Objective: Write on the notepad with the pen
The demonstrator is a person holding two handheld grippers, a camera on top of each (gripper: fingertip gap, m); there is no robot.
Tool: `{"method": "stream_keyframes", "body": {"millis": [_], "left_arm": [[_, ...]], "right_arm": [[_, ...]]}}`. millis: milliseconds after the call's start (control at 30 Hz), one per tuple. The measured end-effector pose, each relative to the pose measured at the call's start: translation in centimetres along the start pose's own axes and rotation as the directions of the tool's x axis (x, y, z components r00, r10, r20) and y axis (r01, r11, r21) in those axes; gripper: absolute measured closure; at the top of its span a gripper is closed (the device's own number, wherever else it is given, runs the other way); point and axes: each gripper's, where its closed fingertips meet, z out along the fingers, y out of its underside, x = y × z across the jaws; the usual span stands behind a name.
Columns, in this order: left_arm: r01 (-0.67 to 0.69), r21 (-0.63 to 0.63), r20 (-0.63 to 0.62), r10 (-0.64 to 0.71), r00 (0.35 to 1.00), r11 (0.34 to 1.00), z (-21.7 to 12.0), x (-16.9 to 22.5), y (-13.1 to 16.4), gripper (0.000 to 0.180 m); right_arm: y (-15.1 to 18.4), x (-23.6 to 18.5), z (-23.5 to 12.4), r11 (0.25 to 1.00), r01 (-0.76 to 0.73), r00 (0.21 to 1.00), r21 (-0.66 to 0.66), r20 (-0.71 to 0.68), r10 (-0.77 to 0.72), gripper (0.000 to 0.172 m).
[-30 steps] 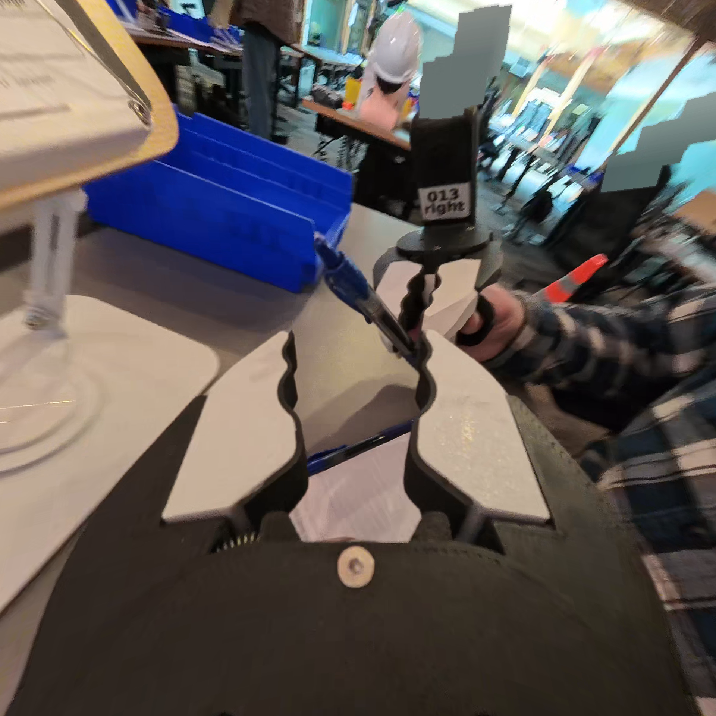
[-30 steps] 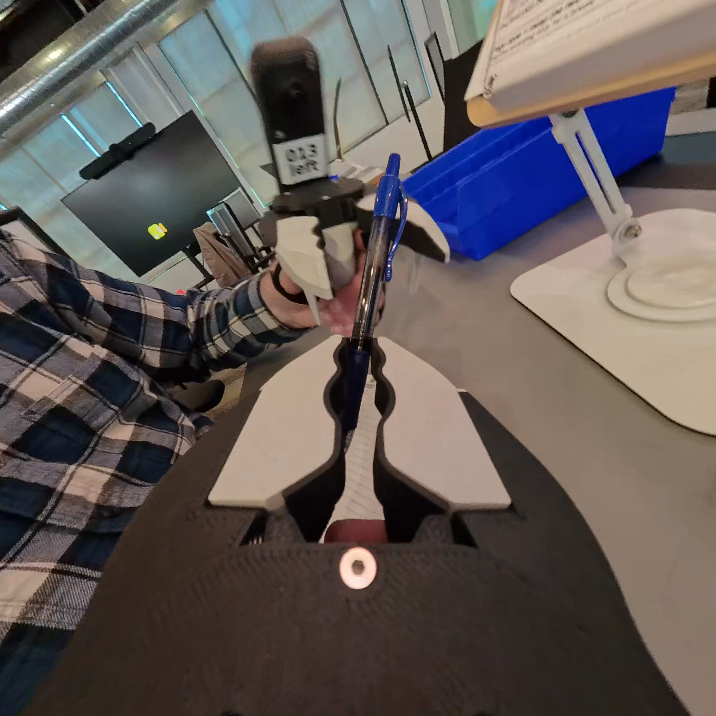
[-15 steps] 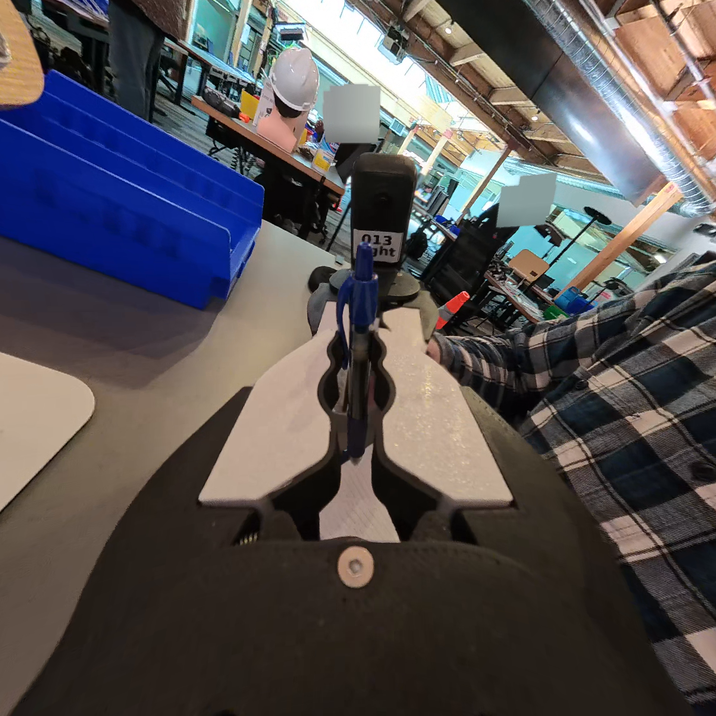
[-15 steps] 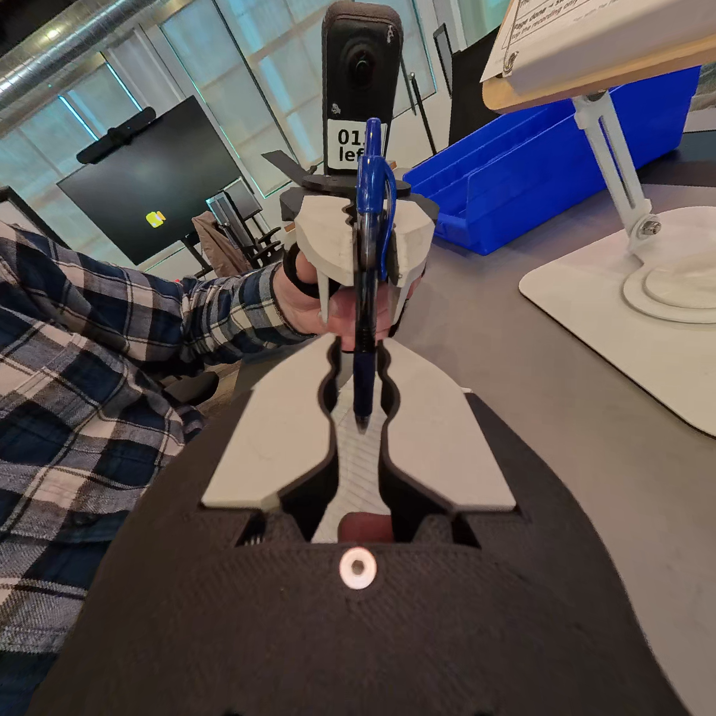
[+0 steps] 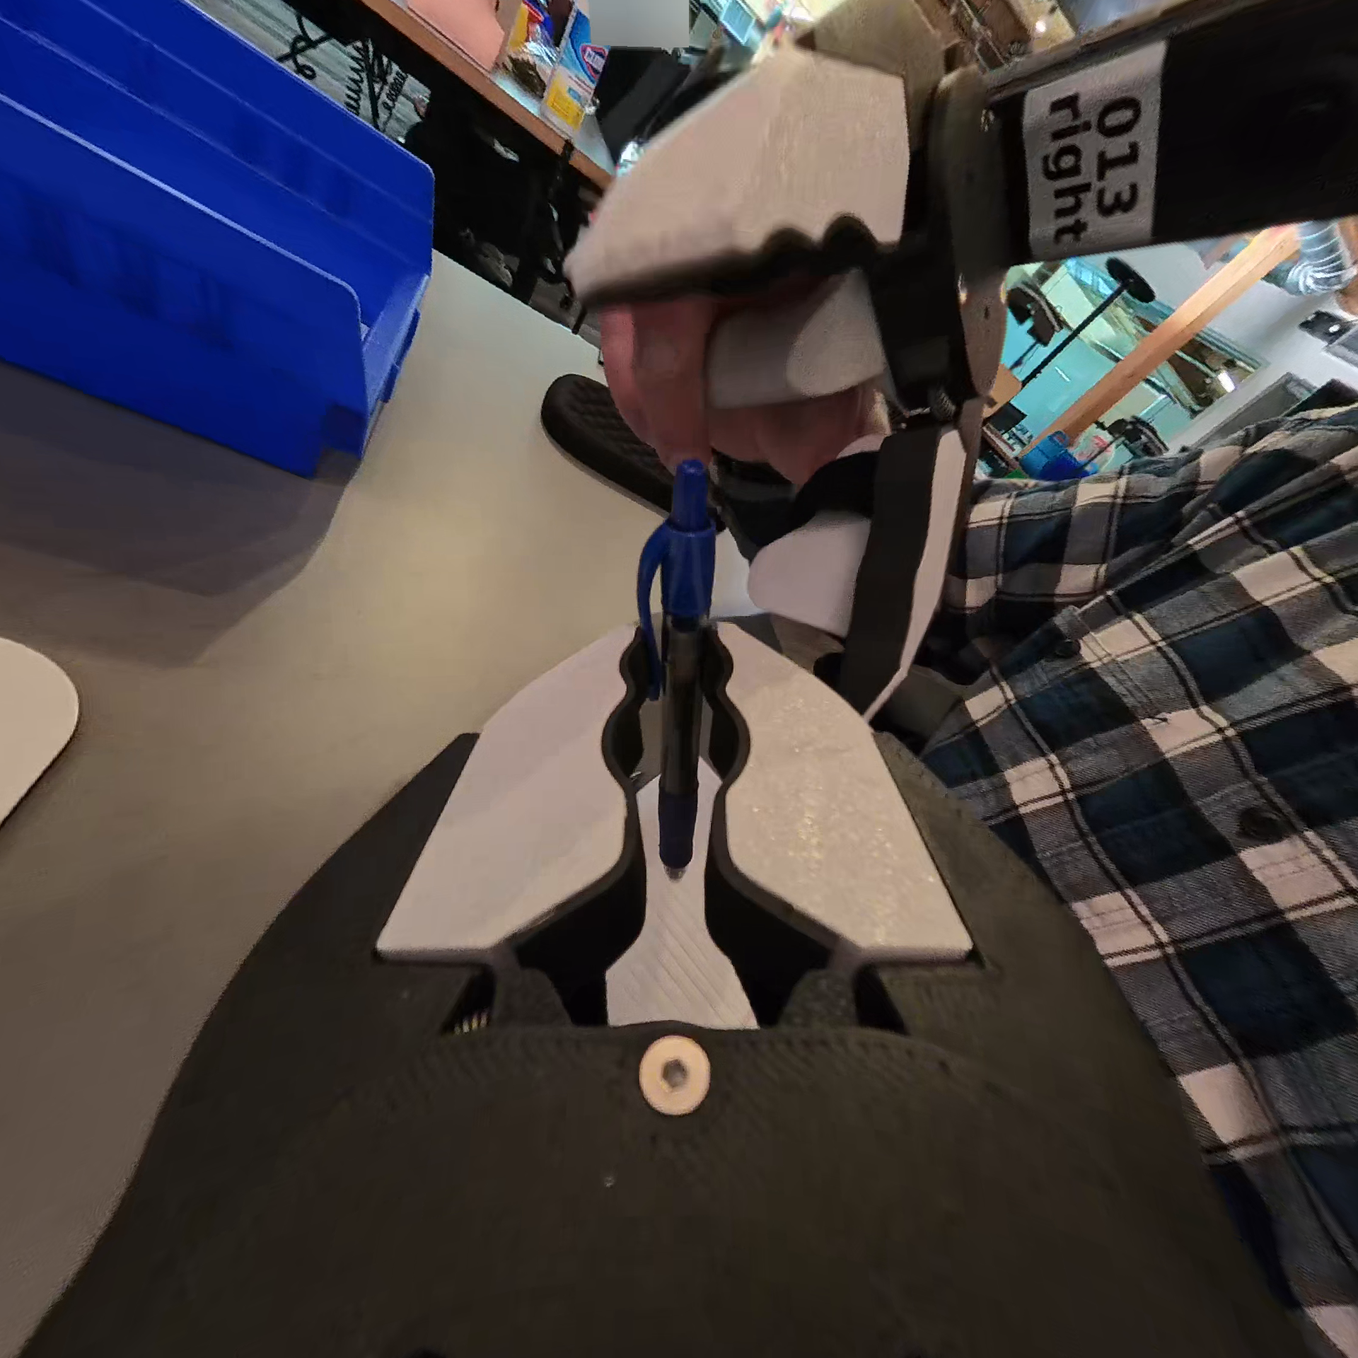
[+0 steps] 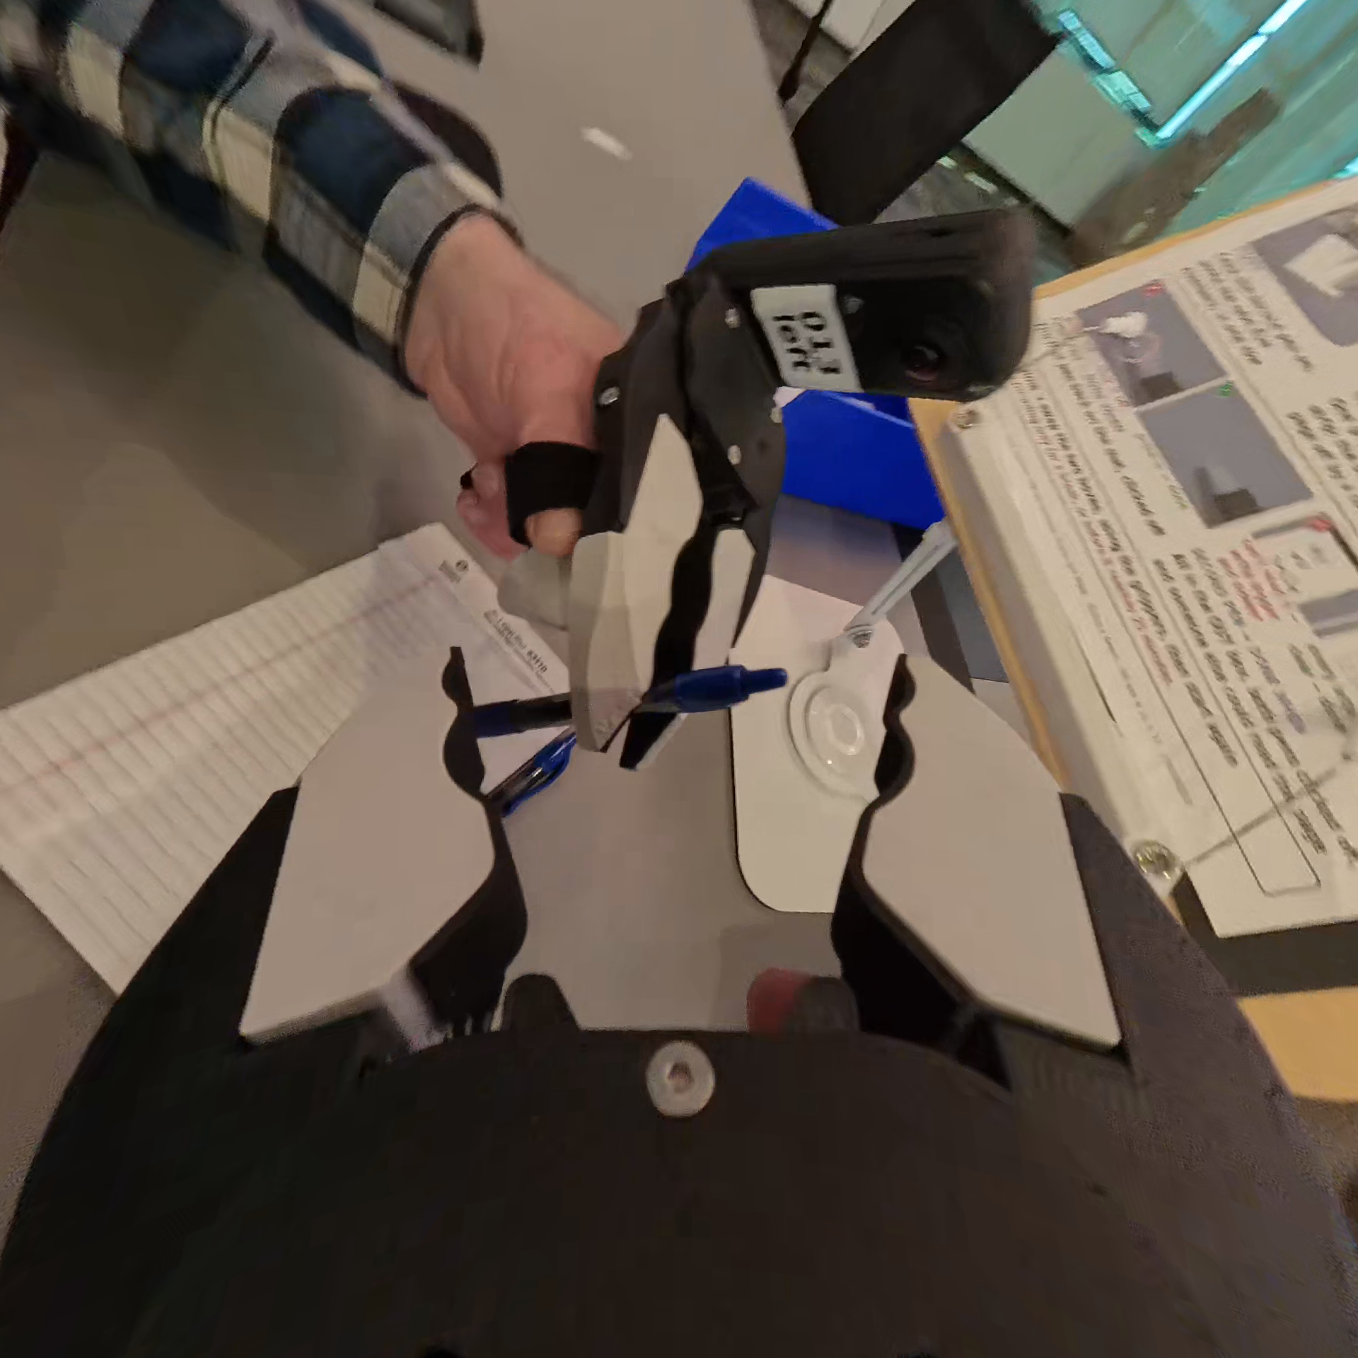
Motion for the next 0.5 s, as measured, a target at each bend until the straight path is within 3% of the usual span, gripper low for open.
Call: {"method": "stream_keyframes", "body": {"millis": [133,500], "left_arm": [[0.021,0.016,-0.035,-0.021,0.999,1.0,-0.2,0.3,-0.1,0.167],[0.016,-0.016,0.01,-0.016,1.0,1.0,0.0,-0.1,0.8,0.167]], "right_arm": [[1.4,-1.3,1.1,0.991,0.08,0.995,-0.111,0.061,-0.073,0.073],[3.2,-2.4,1.5,0.941,0.235,0.972,-0.243,0.074,-0.224,0.077]]}}
